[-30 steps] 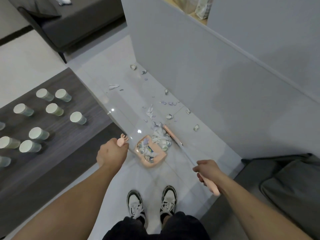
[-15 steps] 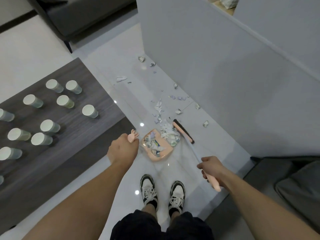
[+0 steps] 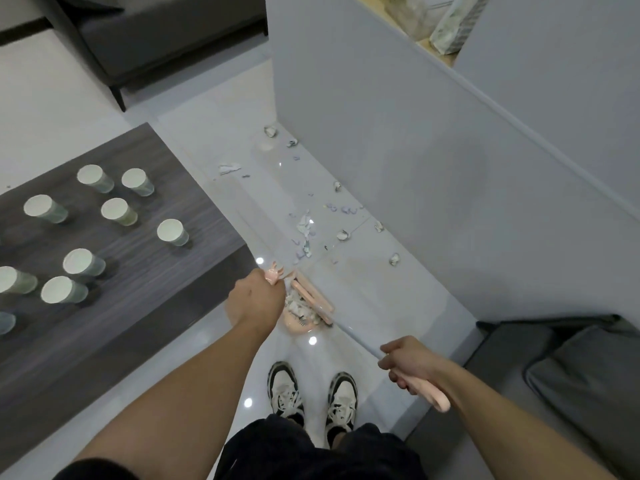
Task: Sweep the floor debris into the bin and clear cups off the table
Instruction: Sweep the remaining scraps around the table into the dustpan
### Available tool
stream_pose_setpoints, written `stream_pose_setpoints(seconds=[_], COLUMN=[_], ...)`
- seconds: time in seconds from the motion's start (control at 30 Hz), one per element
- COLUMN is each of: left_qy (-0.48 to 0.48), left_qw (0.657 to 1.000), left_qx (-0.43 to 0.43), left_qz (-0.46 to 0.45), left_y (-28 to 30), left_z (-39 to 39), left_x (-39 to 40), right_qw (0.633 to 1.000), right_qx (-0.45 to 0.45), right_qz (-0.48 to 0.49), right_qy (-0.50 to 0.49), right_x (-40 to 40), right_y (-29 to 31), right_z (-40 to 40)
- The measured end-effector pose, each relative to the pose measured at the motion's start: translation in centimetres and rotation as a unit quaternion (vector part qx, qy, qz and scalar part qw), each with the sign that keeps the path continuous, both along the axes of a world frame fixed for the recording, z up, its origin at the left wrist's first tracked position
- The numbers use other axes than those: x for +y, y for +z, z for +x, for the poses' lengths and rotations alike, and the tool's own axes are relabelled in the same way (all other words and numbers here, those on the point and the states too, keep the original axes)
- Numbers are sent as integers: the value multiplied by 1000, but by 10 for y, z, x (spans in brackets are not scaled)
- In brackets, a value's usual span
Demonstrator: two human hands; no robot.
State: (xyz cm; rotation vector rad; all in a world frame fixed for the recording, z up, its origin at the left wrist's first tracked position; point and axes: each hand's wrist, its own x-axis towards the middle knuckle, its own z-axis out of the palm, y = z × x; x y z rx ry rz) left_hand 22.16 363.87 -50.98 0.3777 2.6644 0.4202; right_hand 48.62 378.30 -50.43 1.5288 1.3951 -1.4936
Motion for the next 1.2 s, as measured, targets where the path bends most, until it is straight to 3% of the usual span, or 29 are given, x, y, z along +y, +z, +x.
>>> stream_pose_setpoints(seconds=[0.33, 0.67, 0.87, 1.2], left_qy=[-11, 69, 138, 209], left_qw=[1000, 997, 989, 977], left_qx=[-8, 10, 16, 15], left_qz=[13, -12, -46, -28], left_y=[10, 13, 23, 23], left_z=[-2, 37, 71, 99], left_x=[-5, 36, 78, 73], right_qw=[991, 978, 979, 986], right_qx=[16, 33, 37, 89], right_qz=[54, 130, 57, -28], right_qy=[-121, -158, -191, -138], right_x=[35, 153, 185, 205], right_y=[16, -13, -19, 2], right_z=[36, 27, 22, -2])
